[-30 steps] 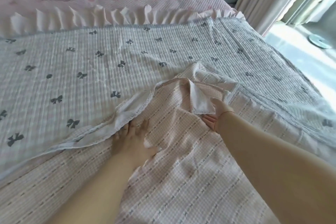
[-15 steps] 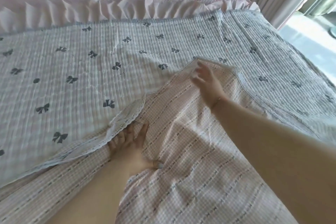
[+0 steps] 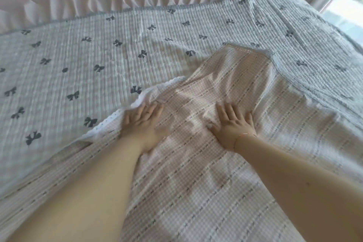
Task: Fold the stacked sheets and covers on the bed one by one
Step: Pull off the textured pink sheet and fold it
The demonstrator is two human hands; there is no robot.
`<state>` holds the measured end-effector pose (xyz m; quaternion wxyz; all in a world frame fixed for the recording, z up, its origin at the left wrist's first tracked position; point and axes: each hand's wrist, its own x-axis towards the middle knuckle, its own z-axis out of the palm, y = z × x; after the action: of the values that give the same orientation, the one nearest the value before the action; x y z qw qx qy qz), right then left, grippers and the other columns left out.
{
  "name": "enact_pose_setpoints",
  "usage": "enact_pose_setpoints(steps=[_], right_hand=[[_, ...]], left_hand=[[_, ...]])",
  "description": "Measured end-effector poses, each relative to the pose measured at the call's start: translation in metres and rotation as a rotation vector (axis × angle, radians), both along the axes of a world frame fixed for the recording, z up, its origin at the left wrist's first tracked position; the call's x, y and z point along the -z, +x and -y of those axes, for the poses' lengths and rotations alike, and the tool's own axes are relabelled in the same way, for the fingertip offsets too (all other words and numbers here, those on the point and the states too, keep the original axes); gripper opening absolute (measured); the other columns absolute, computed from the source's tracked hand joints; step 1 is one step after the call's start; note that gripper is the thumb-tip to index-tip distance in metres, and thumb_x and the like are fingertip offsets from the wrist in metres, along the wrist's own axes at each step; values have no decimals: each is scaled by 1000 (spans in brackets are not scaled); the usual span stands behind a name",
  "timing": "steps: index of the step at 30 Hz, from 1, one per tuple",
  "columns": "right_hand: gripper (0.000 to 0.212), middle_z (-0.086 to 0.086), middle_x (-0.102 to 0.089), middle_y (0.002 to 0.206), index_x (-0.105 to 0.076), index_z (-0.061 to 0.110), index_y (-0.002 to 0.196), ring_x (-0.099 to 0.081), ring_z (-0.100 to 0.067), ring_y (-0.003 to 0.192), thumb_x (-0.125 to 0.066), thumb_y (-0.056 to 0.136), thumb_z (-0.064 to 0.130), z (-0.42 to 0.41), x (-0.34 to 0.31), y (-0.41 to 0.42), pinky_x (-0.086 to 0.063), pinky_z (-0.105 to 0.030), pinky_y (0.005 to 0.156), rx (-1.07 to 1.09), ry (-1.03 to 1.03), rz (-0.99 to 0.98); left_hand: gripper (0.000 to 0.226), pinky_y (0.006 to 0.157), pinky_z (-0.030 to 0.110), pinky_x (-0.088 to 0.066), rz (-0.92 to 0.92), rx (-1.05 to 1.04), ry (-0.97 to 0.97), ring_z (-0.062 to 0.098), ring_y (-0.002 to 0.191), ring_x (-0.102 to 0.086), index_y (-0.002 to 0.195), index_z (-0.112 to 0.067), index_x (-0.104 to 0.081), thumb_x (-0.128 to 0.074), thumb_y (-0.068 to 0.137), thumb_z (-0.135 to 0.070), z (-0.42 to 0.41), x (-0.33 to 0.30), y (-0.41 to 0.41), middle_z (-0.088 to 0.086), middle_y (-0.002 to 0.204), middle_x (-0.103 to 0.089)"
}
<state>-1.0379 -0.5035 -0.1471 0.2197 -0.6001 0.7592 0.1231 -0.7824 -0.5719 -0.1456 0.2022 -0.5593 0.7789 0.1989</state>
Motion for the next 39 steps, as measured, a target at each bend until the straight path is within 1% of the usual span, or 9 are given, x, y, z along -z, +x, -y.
enact_pose_setpoints(steps=[6, 11, 14, 17, 24, 27, 29, 37, 39], right_hand=[[75, -1, 29, 155, 26, 26, 145, 31, -21, 140, -6, 90, 66, -58, -16, 26, 16, -55, 113, 98, 94, -36], [77, 6, 28, 154, 20, 28, 148, 32, -17, 139, -12, 90, 69, -113, -25, 114, 19, -54, 112, -58, 99, 240], [74, 12, 7, 159, 0, 34, 151, 16, -10, 145, -27, 91, 66, -150, -36, 148, 12, -44, 117, -220, 1, 457], [69, 16, -35, 148, -33, 39, 144, -22, -7, 139, -28, 82, 69, -183, -45, 152, -14, -33, 116, -298, -64, 646], [47, 15, -58, 95, -48, 36, 129, -52, -5, 86, -62, 85, 43, -213, -62, 149, -43, -25, 83, -292, 312, 661], [8, 12, -55, 81, -58, 36, 80, -52, -9, 77, -63, 87, 34, -215, -65, 149, -44, -25, 72, -300, 335, 614], [29, 12, -51, 71, -48, 36, 63, -46, -5, 65, -63, 87, 30, -220, -63, 147, -40, -22, 63, -254, 332, 616], [27, 5, -48, 59, -59, 11, 72, -40, -8, 51, -56, 90, 30, -257, -78, 141, -34, -23, 48, 371, 42, 657], [24, 3, -52, 60, -63, 8, 78, -43, -11, 52, -53, 89, 27, -268, -80, 139, -34, -23, 48, 571, -60, 552]], left_hand=[[88, 120, 50, 2, 123, -291, -76, 28, 149, 7, 154, -28, 12, -18, 87, -77, -19, -17, 83, 2, 162, 14], [100, 113, 44, -25, 154, -352, -115, 33, 142, -28, 154, -11, -12, -34, 84, -78, -47, -36, 110, 13, 158, -23], [76, 101, 44, -36, 147, -315, -61, 31, 125, -50, 143, -15, -37, -43, 89, -69, -55, -43, 125, 9, 140, -51], [44, 93, 39, -44, 45, -308, -37, 31, 109, -57, 126, -12, -53, -48, 97, -45, -63, -51, 131, 13, 125, -61], [55, 99, 38, -43, -223, -456, 56, 32, 112, -55, 131, -3, -53, -42, 99, -47, -67, -90, 129, 16, 129, -57], [73, 109, 41, -37, -259, -503, 155, 33, 128, -47, 144, -3, -40, -43, 95, -58, -77, -101, 124, 15, 145, -46], [83, 111, 42, -36, -301, -513, 229, 33, 133, -43, 147, -2, -34, -44, 92, -63, -94, -105, 114, 15, 150, -39], [136, 114, 45, -32, -549, -717, 567, 29, 137, -40, 151, -6, -23, -56, 52, -93, -171, -131, 72, 10, 155, -34], [115, 116, 42, -24, -581, -744, 629, 28, 143, -28, 153, -5, -16, -59, 72, -75, -191, -136, 57, 7, 159, -23]])
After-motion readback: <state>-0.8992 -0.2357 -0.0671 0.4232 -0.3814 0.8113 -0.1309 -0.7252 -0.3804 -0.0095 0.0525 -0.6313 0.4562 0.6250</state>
